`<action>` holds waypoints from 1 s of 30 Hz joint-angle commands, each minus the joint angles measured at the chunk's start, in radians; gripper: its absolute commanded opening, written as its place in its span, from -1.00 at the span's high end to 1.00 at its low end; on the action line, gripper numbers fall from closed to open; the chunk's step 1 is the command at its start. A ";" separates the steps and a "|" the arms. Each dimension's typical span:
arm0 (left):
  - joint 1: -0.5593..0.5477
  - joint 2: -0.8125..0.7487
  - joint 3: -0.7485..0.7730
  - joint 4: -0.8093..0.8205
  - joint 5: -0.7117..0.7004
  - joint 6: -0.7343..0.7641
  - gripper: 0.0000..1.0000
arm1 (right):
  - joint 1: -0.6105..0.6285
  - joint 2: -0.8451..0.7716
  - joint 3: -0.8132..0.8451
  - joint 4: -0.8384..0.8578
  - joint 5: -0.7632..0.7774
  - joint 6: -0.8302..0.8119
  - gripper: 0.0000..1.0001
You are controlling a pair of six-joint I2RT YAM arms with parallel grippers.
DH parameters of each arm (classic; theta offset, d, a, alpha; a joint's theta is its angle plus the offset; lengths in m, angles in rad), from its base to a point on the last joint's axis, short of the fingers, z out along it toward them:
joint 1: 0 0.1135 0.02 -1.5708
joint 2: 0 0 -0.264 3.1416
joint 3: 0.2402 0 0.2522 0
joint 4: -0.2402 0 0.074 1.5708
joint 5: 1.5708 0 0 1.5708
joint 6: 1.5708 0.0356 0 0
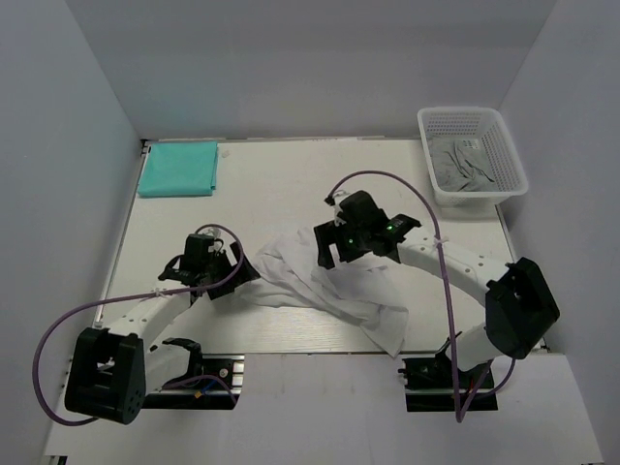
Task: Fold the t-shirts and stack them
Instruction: Flatten out the tshirt
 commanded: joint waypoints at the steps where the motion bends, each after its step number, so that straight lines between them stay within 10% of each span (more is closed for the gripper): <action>1: -0.017 0.032 -0.024 0.021 0.061 -0.010 -1.00 | 0.061 0.030 0.053 -0.025 0.006 -0.029 -0.81; 8: -0.035 0.110 -0.024 0.001 -0.005 -0.001 -0.64 | 0.122 0.082 0.053 0.007 0.052 -0.016 -0.81; 14: -0.057 0.178 -0.060 0.082 0.104 0.021 0.30 | 0.139 0.139 0.064 0.013 0.176 0.046 -0.63; 17: -0.066 0.229 -0.060 0.093 0.113 0.021 1.00 | 0.141 0.154 0.056 0.029 0.210 0.076 -0.11; 20: -0.066 0.290 -0.036 0.081 0.092 0.039 1.00 | 0.138 0.151 0.055 0.032 0.245 0.115 0.92; 30: -0.066 0.134 0.001 0.183 0.006 0.036 1.00 | 0.131 -0.013 -0.012 0.110 0.412 0.188 1.00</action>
